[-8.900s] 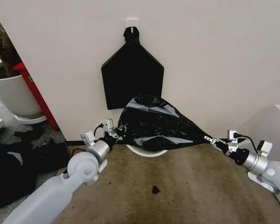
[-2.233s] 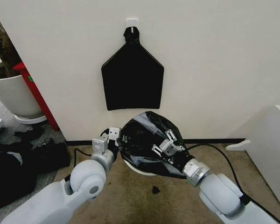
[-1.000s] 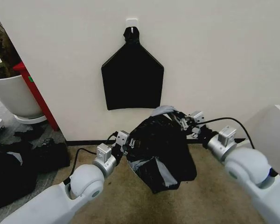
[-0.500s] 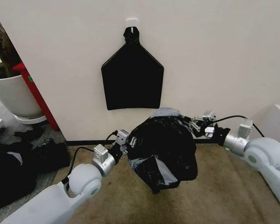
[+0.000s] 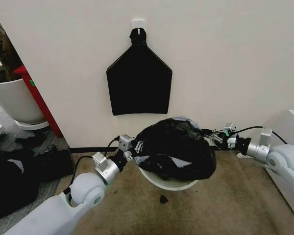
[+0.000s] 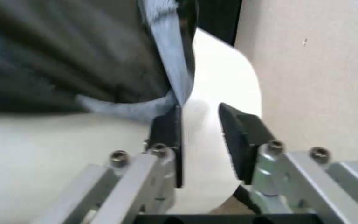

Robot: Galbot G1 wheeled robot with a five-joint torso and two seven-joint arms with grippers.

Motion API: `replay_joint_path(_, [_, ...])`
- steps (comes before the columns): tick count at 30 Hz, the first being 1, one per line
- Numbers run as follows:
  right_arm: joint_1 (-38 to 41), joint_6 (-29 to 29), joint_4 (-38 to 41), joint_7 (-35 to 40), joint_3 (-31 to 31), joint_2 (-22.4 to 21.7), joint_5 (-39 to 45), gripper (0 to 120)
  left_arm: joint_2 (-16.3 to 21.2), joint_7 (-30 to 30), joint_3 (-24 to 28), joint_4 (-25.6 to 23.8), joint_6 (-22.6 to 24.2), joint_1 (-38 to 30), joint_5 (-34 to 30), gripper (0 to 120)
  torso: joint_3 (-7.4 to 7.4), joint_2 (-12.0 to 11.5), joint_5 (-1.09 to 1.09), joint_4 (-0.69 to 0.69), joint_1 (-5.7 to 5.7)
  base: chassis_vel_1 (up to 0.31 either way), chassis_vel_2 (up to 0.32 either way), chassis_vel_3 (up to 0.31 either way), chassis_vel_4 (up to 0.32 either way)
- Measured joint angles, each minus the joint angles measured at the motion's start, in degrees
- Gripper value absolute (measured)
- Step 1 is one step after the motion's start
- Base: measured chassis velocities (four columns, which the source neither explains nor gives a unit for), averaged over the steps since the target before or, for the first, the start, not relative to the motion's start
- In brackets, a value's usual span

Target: Place the garbage bag over the trash bin.

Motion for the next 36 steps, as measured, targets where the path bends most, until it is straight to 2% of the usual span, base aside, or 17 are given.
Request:
replay_joint_path(1, [0.00,0.00,0.00,0.00,0.00,0.00,0.00,20,0.00,0.00,0.00,0.00,0.00,0.00,0.00,1,0.00,0.00,0.00,0.00,0.00,0.000,0.000,0.000,0.000])
replay_joint_path(7, [-1.93,0.08,-0.47,-0.90,1.76,-0.16,4.90,47,-1.23,-1.80,-1.42,1.71,-0.25,-0.60,-8.17,1,0.00,0.00,-0.01,0.00,0.00,0.000,0.000,0.000,0.000])
replay_joint_path(8, [-1.93,0.08,-0.47,-0.90,1.76,-0.16,4.90,47,-1.23,-1.80,-1.42,1.71,-0.25,-0.60,-8.17,1,0.00,0.00,-0.01,0.00,0.00,0.000,0.000,0.000,0.000])
replay_joint_path(12, [-2.00,-0.32,-0.56,1.26,3.65,0.37,6.13,62,-1.22,-2.19,-1.43,2.46,0.03,-0.53,-8.04,1,0.00,0.00,0.00,0.01,0.00,0.000,0.000,0.000,0.000])
replay_joint_path(15, [-4.76,-2.23,2.03,5.87,9.24,0.78,6.55,77,-1.27,-3.45,-1.39,3.55,0.58,-0.65,-6.93,1,0.00,0.00,0.00,0.01,0.00,0.000,0.000,0.000,0.000])
replay_joint_path(20, [-7.71,-4.59,7.36,11.59,16.76,0.90,7.35,90,-1.55,-5.52,-1.02,5.23,1.37,-1.25,-3.97,1,0.00,0.00,-0.01,-0.01,0.00,0.000,0.000,0.000,0.000])
replay_joint_path(22, [-8.08,-7.01,14.17,17.76,19.85,0.68,11.15,99,-1.66,-7.21,-0.35,6.15,1.72,-1.69,-1.02,1,-0.01,0.00,-0.06,-0.01,0.00,0.000,0.000,0.000,0.000])
replay_joint_path(24, [-8.04,-7.62,16.17,20.38,19.77,0.59,12.38,99,-1.67,-7.78,-0.11,6.36,1.78,-1.81,-0.12,1,-0.01,0.00,-0.08,-0.01,0.00,0.000,0.000,0.000,0.000])
replay_joint_path(27, [-7.87,-9.97,26.78,36.76,15.26,0.66,17.88,100,-1.65,-9.61,0.82,6.66,1.88,-2.37,3.24,1,0.00,0.00,0.02,0.02,0.00,0.000,0.000,0.000,0.000])
replay_joint_path(28, [-7.86,-10.18,27.60,37.95,14.86,0.72,18.42,100,-1.65,-9.74,0.92,6.67,1.88,-2.43,3.65,1,0.00,0.00,0.01,0.02,0.00,0.000,0.000,0.000,0.000])
replay_joint_path(29, [-7.64,-13.06,34.55,47.55,11.71,1.34,24.89,100,-1.59,-10.21,1.37,6.77,1.74,-2.74,6.15,1,-0.01,0.00,-0.04,0.01,0.00,0.000,0.000,0.000,0.000])
replay_joint_path(30, [-7.38,-14.95,37.28,51.37,10.64,1.56,28.58,100,-1.54,-10.29,1.52,6.77,1.61,-2.85,7.28,1,-0.01,0.00,-0.03,0.02,0.00,0.000,0.000,0.000,0.000])
replay_joint_path(31, [-7.38,-14.95,37.28,51.37,10.64,1.56,28.58,100,-1.54,-10.29,1.52,6.77,1.61,-2.85,7.28,1,-0.01,0.00,-0.03,0.02,0.00,0.000,0.000,0.000,0.000])
replay_joint_path(33, [-6.33,-18.78,42.70,60.93,8.09,1.52,38.74,100,-1.28,-10.23,1.96,6.77,0.73,-3.04,10.77,1,-0.01,0.00,-0.03,0.01,-0.01,0.000,0.000,0.000,0.000])
replay_joint_path(34, [-6.33,-18.78,42.70,60.93,8.09,1.52,38.74,100,-1.28,-10.23,1.96,6.77,0.73,-3.04,10.77,1,-0.01,0.00,-0.03,0.01,-0.01,0.000,0.000,0.000,0.000])
replay_joint_path(35, [-5.43,-21.43,44.87,66.53,6.44,0.94,46.76,100,-1.03,-9.68,2.26,6.65,-0.32,-3.06,14.10,1,-0.01,0.00,-0.01,0.01,-0.01,0.000,0.000,0.000,0.000])
replay_joint_path(36, [-5.14,-22.21,45.19,67.19,5.69,0.74,48.27,100,-0.92,-9.38,2.33,6.47,-0.70,-3.03,15.35,1,-0.01,0.00,-0.03,0.00,-0.01,0.000,0.000,0.000,0.000])
